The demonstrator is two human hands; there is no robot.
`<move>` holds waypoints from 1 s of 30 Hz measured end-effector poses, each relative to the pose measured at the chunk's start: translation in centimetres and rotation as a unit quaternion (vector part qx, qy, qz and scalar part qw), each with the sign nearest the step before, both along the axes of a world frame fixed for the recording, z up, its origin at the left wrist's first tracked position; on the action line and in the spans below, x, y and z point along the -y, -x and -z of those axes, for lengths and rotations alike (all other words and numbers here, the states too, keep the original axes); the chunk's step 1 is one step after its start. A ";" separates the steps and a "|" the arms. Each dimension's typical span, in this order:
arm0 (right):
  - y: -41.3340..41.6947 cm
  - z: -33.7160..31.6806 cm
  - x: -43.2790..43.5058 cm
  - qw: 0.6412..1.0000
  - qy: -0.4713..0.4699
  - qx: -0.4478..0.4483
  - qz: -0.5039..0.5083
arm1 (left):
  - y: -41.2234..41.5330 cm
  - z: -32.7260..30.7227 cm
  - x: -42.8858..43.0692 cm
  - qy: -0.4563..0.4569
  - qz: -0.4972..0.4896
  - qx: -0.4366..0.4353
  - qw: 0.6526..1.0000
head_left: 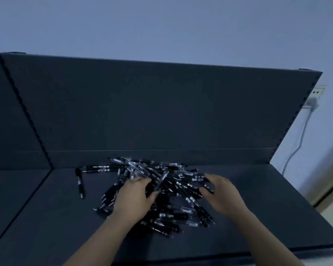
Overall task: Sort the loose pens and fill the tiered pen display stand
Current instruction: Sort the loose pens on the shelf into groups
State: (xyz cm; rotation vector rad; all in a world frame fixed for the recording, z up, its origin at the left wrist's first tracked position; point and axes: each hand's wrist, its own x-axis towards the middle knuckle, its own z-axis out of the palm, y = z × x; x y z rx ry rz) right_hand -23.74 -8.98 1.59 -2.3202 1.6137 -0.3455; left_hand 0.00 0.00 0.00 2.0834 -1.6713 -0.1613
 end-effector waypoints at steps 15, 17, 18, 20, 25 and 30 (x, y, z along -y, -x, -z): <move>3.0 5.6 8.2 0.994 -0.036 0.018 -0.099 | 4.9 4.0 3.9 0.015 -0.105 -0.052 0.993; 3.1 5.8 8.8 0.994 -0.021 0.029 -0.099 | 5.1 4.1 4.0 0.030 -0.123 -0.066 0.990; 3.1 5.8 9.0 0.994 -0.016 0.027 -0.101 | 5.2 4.1 4.0 0.034 -0.129 -0.071 0.989; 3.2 5.9 9.4 0.994 -0.011 0.019 -0.107 | 5.3 4.3 3.8 0.040 -0.140 -0.073 0.987; 3.5 5.7 9.6 0.993 0.003 0.040 -0.108 | 5.8 4.5 2.6 0.072 -0.153 -0.034 0.985; 3.5 5.5 7.9 0.988 0.016 0.082 -0.133 | 8.7 4.0 2.5 0.027 -0.121 -0.003 0.992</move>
